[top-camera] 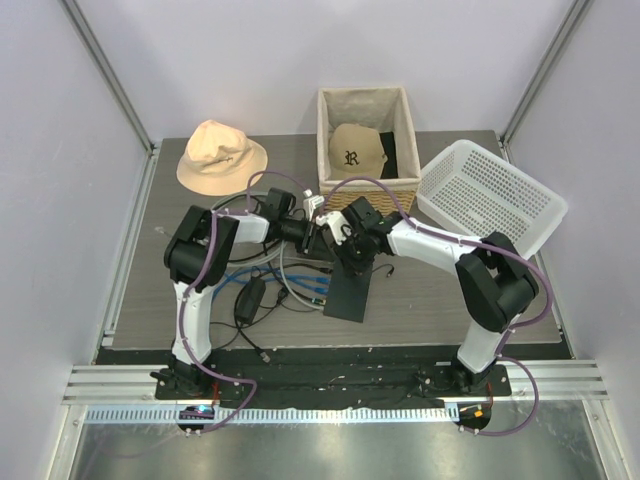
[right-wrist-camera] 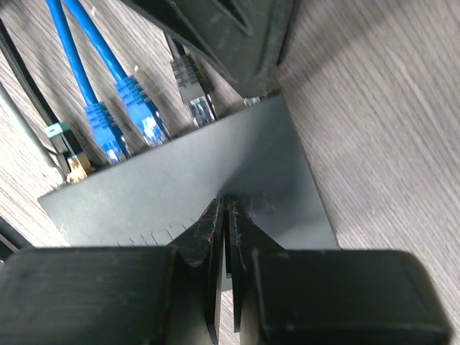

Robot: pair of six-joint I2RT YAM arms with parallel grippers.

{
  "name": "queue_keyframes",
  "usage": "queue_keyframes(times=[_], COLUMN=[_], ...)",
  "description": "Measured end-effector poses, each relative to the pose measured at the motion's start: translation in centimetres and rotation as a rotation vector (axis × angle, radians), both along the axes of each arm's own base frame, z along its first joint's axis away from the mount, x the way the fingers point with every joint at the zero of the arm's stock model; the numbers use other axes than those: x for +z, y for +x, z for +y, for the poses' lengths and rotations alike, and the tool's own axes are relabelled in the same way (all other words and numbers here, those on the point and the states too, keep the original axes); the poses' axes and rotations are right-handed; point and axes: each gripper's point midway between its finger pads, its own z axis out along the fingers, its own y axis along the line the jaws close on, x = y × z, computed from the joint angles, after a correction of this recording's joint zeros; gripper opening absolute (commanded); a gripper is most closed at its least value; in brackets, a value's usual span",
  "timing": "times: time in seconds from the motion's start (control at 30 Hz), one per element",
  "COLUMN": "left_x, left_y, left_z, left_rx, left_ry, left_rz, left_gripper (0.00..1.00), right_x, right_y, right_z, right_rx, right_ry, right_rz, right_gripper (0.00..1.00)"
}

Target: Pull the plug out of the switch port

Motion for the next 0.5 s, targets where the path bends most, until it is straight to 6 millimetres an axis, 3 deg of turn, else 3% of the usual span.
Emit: queue_keyframes(times=[0.2, 0.5], left_x=[-0.15, 0.08], left_y=[-0.01, -0.25], left_z=[0.06, 0.17], left_rx=[0.008, -0.017], left_ry=[0.012, 0.032], left_rz=[0.007, 0.013], left_gripper=[0.01, 0.00], right_x=[-0.04, -0.08], right_y=[-0.10, -0.27], right_z=[0.33, 0.29], right_rx=[0.009, 0.010], right_ry=[-0.008, -0.010], right_rz=[0.004, 0.008], right_gripper=[0.11, 0.10])
